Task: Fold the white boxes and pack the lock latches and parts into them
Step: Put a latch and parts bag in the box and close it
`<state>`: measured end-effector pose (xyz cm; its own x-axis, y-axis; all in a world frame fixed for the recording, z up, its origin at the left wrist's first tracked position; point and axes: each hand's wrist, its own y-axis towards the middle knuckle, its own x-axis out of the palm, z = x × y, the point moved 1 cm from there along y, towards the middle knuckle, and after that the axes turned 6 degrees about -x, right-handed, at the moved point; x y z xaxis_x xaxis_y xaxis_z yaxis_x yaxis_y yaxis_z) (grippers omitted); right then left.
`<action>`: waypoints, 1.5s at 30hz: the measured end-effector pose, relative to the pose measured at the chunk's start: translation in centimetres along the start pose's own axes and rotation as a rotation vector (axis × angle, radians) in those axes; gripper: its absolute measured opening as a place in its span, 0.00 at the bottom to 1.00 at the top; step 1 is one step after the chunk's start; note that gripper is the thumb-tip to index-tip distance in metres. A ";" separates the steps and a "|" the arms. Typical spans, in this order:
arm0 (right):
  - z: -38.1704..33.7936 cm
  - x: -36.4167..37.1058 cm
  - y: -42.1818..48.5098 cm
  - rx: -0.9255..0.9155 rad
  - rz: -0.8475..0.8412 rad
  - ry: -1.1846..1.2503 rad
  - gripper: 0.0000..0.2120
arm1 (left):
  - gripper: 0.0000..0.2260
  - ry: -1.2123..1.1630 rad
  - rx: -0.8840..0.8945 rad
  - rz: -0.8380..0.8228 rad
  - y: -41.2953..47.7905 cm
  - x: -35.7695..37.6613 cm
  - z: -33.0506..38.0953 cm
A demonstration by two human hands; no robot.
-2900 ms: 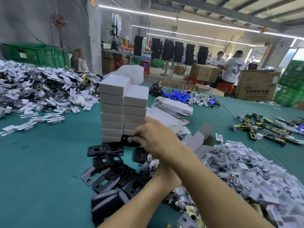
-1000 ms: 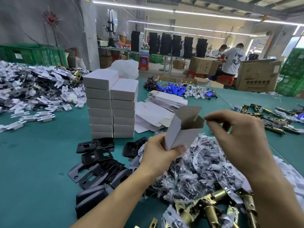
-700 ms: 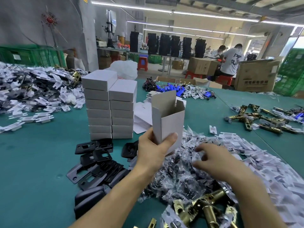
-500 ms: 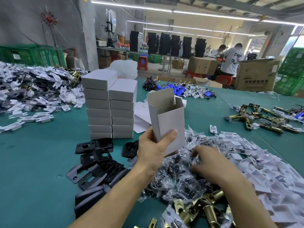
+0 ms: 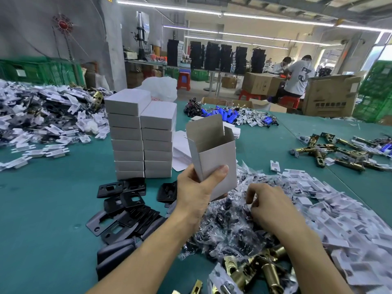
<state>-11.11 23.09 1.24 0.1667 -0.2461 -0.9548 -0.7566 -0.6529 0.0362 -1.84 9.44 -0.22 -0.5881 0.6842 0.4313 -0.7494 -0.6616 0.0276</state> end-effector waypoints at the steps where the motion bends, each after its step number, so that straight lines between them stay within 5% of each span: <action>1: 0.2 -0.1 0.1 0.003 0.006 0.007 0.14 | 0.15 0.012 -0.007 0.002 0.0 0.0 0.0; 15: -0.4 -6.7 -1.9 -0.242 0.591 0.672 0.15 | 0.19 0.240 -0.251 -0.190 0.0 -0.4 -0.7; 21: -2.0 -7.4 -2.8 -0.461 0.891 0.414 0.12 | 0.16 0.344 -0.228 -0.417 -0.6 -0.1 -1.1; 36: -3.8 -5.6 -2.7 -0.470 0.399 0.341 0.14 | 0.05 0.346 -0.156 -0.427 -0.5 -0.2 -1.3; 45: -3.3 -6.2 -2.9 -0.402 0.330 0.144 0.08 | 0.06 0.357 -0.135 -0.391 -0.5 -0.2 -1.3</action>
<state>-7.90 24.13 8.03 0.0671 -0.5621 -0.8244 -0.4866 -0.7397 0.4648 -1.77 10.08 -1.52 -0.3070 0.9484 0.0789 -0.9514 -0.3079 -0.0015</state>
